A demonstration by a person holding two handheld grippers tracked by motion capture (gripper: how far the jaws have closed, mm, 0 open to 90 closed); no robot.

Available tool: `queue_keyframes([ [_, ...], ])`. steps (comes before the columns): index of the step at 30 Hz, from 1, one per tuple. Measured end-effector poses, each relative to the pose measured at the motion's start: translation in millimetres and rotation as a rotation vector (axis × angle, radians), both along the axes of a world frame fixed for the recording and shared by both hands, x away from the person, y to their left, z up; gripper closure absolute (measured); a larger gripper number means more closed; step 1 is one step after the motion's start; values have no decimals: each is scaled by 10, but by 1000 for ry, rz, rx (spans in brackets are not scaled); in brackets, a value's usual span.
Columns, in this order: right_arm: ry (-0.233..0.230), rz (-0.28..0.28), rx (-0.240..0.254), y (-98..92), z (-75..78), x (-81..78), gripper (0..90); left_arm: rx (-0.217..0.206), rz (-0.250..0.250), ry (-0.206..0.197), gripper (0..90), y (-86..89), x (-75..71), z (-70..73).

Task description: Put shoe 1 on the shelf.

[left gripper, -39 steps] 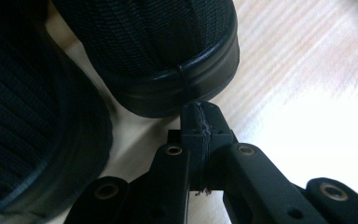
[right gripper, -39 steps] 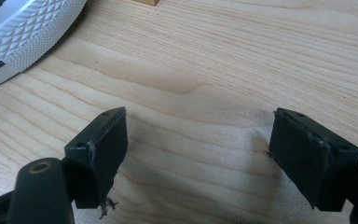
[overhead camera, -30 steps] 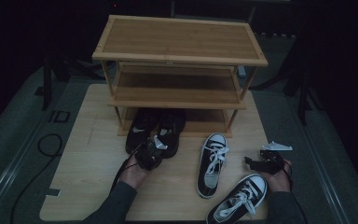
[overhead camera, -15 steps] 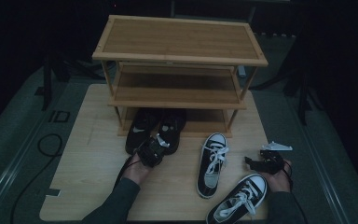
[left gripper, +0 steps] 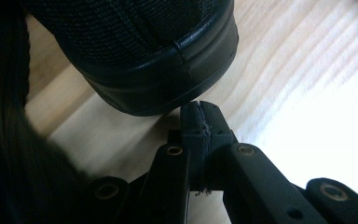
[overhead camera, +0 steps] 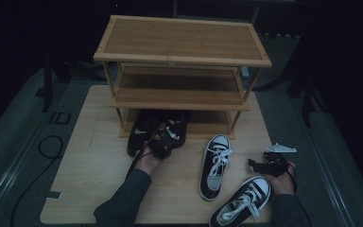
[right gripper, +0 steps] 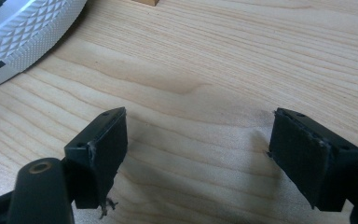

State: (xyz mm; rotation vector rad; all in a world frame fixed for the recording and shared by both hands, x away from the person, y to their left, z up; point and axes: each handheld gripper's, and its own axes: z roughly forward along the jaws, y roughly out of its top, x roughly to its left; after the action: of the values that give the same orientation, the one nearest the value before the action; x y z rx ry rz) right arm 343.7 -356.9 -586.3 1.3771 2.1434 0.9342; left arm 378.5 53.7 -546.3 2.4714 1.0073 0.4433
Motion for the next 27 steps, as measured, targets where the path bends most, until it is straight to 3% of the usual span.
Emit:
queue_keyframes([
  [6,0,1,-1,0,0,1,190,-9,-12,-1,900,-128,88,21],
  [13,0,2,-1,-1,0,2,190,-24,3,0,900,-133,176,24],
  [20,0,2,0,-1,0,2,190,-30,4,3,889,-64,116,17],
  [27,0,2,-1,-1,0,2,190,-61,9,13,871,84,3,22],
])
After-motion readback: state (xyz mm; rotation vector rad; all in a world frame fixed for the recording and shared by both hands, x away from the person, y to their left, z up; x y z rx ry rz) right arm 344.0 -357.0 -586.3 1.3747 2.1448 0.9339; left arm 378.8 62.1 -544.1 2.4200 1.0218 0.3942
